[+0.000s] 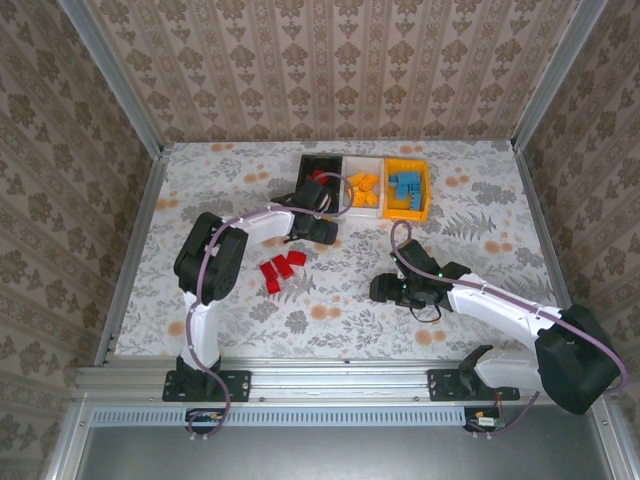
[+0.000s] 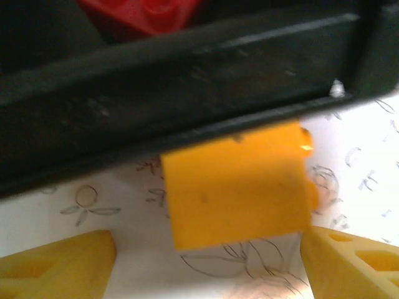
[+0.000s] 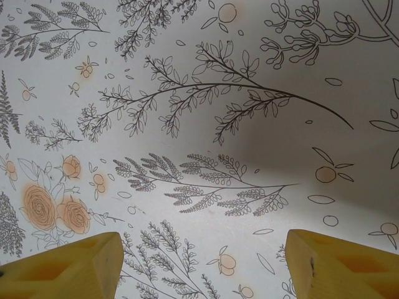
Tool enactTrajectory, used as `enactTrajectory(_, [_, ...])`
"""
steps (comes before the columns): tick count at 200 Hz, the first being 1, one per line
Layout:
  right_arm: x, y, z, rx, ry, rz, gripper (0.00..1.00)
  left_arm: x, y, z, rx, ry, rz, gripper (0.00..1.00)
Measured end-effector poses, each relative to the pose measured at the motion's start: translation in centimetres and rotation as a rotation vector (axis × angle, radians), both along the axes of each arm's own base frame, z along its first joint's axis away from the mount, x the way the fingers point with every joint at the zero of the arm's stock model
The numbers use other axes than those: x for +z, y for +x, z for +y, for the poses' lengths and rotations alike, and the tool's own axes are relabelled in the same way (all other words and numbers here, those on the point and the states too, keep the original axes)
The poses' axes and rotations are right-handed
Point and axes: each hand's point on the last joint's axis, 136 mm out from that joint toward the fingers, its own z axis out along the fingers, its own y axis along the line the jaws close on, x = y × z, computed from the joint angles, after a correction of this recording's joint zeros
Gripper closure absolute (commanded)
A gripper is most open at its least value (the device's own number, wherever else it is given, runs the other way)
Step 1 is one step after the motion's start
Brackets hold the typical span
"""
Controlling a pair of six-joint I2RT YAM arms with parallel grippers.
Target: Sort the legos into containers by color
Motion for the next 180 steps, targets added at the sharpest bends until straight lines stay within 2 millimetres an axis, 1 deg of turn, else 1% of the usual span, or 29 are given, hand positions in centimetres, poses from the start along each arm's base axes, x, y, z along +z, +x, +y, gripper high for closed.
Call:
enactTrajectory(48, [-0.8,0.1,0.4,0.009,-0.020,0.032,0.29,0.1,1.3,-1.0,-0.002,-0.005,-0.002,0.20])
enactTrajectory(70, [-0.9,0.2,0.9,0.017,-0.025,0.039,0.29,0.1,1.8,-1.3,-0.001,-0.001,0.000,0.22])
enactTrajectory(85, [-0.9,0.4,1.1,0.021,-0.026,0.042,0.29,0.1,1.9,-1.4,0.000,0.001,0.001,0.26])
enactTrajectory(107, [-1.0,0.7,1.3,0.022,-0.028,0.044,0.29,0.1,2.0,-1.2,0.003,0.003,0.001,0.34])
enactTrajectory(125, [-1.1,0.8,1.5,0.024,-0.029,0.045,0.29,0.1,2.2,-1.0,0.008,0.005,-0.001,0.43])
enactTrajectory(149, [-1.1,0.9,1.6,0.026,-0.029,0.046,0.29,0.2,2.3,-1.0,0.012,0.001,-0.004,0.48])
enactTrajectory(180, [-1.0,0.9,1.7,0.028,-0.028,0.044,0.29,0.1,2.3,-0.9,0.013,-0.001,-0.012,0.51])
